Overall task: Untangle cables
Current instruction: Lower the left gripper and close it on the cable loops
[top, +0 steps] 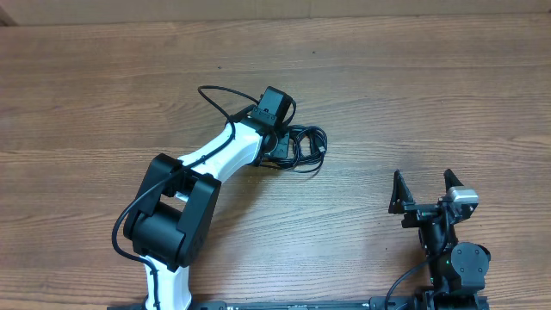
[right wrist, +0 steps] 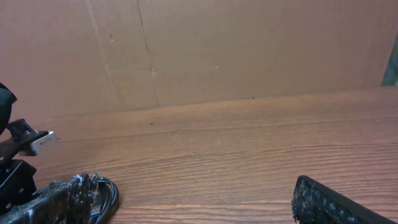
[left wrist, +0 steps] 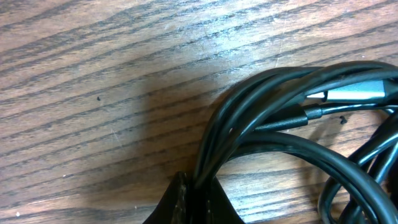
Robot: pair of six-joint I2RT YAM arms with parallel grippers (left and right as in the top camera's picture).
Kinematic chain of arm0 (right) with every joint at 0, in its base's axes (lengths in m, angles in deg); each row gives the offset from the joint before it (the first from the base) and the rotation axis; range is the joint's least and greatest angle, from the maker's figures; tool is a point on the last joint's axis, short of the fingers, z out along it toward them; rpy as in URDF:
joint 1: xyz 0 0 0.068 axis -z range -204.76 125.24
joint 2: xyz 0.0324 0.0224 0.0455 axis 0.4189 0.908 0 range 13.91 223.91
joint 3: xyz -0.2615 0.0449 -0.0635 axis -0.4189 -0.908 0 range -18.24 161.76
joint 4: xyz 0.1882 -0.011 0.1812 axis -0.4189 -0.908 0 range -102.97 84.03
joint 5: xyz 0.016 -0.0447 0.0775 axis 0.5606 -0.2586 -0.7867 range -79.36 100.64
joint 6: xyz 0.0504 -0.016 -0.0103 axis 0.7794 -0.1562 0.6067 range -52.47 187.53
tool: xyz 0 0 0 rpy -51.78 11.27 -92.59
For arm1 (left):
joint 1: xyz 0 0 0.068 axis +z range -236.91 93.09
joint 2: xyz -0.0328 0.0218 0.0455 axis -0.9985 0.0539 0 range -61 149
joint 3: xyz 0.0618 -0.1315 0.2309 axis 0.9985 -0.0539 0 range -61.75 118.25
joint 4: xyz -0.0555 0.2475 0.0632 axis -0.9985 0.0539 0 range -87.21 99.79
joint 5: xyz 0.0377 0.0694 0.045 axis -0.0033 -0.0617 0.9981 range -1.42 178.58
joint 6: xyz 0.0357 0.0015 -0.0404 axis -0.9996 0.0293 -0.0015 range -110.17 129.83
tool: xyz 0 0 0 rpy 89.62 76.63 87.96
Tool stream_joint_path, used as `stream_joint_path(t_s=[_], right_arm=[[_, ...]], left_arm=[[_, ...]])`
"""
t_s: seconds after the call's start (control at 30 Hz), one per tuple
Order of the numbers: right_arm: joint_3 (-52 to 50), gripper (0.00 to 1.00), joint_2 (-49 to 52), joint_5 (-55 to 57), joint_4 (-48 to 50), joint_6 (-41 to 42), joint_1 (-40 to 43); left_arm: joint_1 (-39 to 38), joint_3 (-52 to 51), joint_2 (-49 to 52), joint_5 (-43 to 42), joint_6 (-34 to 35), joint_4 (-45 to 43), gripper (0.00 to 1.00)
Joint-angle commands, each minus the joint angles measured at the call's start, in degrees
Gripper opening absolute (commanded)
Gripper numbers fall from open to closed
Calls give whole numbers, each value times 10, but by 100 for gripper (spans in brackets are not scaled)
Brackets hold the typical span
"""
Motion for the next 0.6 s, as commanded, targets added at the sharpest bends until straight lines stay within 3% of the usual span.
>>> stream_joint_path(t_s=[0.0, 0.57], right_arm=[[-6, 100, -6, 5, 4, 2, 0], [-6, 100, -6, 5, 4, 2, 0]], left_arm=[[-7, -7, 12, 1, -3, 25, 4], [-8, -7, 12, -1, -9, 32, 4]])
